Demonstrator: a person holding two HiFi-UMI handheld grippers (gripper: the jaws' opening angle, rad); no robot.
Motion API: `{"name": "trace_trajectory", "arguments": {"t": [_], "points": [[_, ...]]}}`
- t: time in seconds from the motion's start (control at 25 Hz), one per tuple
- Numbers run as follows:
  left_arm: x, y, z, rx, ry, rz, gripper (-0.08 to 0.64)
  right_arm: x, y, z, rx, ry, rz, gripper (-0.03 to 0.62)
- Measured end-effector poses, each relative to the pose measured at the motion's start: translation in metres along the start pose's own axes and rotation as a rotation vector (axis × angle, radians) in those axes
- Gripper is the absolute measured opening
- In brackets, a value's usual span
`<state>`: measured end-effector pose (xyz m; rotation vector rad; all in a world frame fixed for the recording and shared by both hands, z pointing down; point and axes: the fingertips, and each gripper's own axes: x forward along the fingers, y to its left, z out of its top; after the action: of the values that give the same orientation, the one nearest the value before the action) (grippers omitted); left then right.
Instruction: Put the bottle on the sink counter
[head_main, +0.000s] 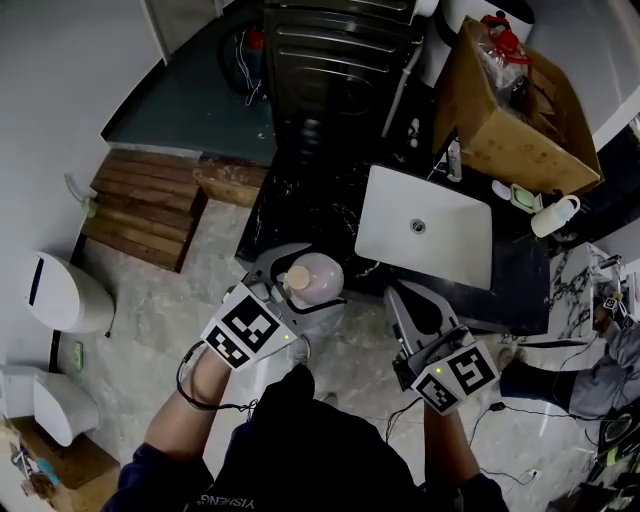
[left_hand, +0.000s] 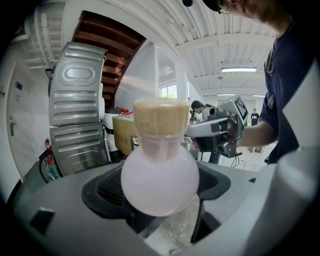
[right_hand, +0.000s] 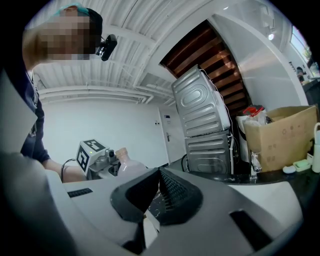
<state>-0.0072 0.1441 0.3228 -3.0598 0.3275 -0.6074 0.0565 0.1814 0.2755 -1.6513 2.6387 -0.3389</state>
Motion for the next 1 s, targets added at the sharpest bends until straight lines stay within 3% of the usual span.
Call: {"name": "trace_trajectory", "arguments": {"t": [0.52, 1.0], "points": [[0.001, 0.103, -0.004, 0.010, -0.007, -0.038, 0.397, 0.100, -0.020, 0.018, -0.021, 0.016, -0.040, 0.026], [0.012, 0.148, -0.002, 0.003, -0.021, -0.056, 0.397, 0.140, -0.037, 0.030, -0.042, 0.032, -0.058, 0.026]]}}
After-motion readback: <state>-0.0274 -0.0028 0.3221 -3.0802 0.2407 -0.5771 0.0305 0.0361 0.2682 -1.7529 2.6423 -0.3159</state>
